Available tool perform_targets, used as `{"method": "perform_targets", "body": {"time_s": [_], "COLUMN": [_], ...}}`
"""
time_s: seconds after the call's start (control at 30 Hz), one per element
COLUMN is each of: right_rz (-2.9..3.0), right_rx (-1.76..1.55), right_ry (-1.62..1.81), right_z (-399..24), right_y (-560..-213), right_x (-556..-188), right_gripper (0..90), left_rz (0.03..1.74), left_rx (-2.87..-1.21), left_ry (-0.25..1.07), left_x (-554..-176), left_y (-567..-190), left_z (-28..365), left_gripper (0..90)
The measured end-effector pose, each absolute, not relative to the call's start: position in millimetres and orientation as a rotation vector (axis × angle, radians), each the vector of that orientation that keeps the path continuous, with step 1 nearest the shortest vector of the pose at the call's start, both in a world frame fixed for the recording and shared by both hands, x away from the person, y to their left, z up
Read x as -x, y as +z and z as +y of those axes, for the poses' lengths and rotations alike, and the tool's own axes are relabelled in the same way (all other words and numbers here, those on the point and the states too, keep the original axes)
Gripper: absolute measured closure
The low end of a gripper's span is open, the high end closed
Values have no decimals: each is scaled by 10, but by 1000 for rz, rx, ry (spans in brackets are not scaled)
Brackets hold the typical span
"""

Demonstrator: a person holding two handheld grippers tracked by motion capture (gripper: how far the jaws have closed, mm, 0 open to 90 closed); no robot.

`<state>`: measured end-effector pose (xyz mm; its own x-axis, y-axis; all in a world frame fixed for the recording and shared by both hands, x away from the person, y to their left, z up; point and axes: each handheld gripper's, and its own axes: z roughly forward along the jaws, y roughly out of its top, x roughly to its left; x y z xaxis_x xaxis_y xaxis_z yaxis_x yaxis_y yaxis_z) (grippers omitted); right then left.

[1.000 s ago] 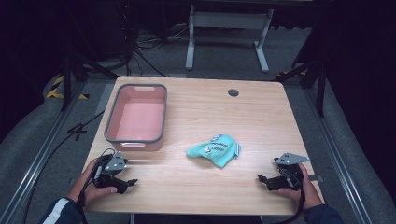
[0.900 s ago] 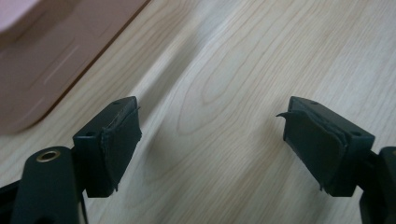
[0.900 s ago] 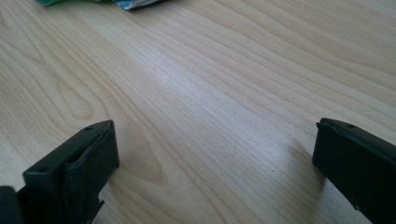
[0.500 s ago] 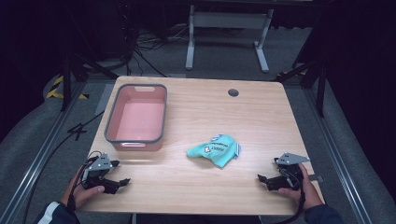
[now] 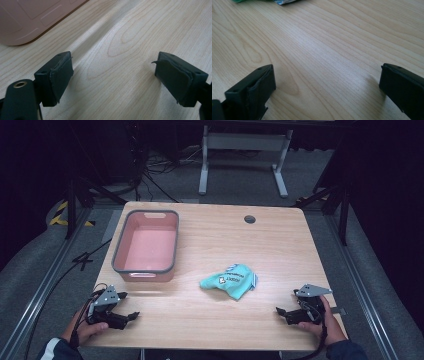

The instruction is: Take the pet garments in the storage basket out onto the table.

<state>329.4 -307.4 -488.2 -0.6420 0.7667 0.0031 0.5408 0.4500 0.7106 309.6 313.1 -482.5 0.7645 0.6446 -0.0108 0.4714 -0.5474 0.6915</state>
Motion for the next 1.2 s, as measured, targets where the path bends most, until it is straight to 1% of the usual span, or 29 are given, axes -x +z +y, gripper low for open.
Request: {"method": "perform_targets", "body": {"time_s": [0.4,0.73,1.07,1.2], "right_rz": [2383,2384,2385,2386], "right_rx": [-1124,-1125,-1122,-1121], "right_ry": [995,996,996,995], "right_z": [-3073,-3073,-3074,-3075], "right_y": [-4881,-4881,-4881,-4881], "right_x": [-3288,-3289,-3290,-3291], "right_gripper": [8,8,8,8], "left_rz": [830,843,854,864], "left_rx": [-2255,-2254,-2264,-2274], "left_ry": [318,309,323,309], "left_x": [-3096,-3101,-3131,-3135], "left_y": [-4825,-4829,-4832,-4836], "left_z": [3130,3106,3069,3032], "left_gripper": [148,129,71,42]}}
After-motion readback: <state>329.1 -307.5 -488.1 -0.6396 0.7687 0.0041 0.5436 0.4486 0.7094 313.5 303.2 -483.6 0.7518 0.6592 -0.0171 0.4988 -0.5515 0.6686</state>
